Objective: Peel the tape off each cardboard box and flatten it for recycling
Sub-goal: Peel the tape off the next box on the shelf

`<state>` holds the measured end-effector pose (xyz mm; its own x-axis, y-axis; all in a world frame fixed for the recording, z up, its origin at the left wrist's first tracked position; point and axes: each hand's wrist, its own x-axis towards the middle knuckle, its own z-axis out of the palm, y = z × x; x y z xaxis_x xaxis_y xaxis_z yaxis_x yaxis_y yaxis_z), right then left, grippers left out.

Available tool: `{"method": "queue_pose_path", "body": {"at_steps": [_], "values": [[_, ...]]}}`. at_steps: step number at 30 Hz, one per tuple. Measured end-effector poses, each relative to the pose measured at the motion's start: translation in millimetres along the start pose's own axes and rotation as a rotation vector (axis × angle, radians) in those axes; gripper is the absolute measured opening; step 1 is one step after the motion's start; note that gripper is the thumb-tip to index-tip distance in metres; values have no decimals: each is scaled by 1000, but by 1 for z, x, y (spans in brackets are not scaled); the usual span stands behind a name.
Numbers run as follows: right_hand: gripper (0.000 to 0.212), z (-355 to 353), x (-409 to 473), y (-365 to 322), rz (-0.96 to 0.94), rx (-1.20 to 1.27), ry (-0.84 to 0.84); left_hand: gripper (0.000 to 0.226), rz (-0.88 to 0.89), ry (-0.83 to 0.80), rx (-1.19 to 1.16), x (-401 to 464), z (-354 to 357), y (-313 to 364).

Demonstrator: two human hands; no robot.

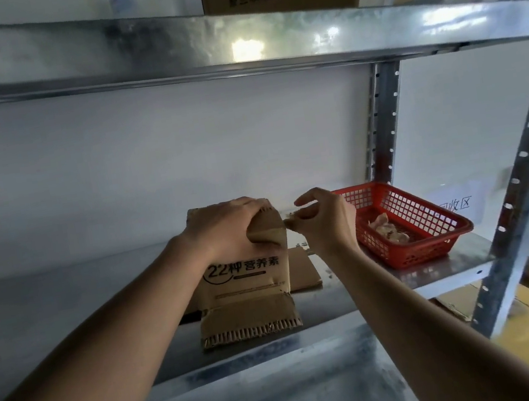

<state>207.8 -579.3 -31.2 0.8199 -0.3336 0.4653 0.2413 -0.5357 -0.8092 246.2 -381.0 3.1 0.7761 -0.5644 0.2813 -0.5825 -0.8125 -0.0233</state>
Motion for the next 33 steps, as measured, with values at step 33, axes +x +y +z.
{"method": "queue_pose_path", "body": {"at_steps": [33], "values": [[31,-110,98,103,-100,-496,-224,100,-202,-63,-36,75,23,108]]}}
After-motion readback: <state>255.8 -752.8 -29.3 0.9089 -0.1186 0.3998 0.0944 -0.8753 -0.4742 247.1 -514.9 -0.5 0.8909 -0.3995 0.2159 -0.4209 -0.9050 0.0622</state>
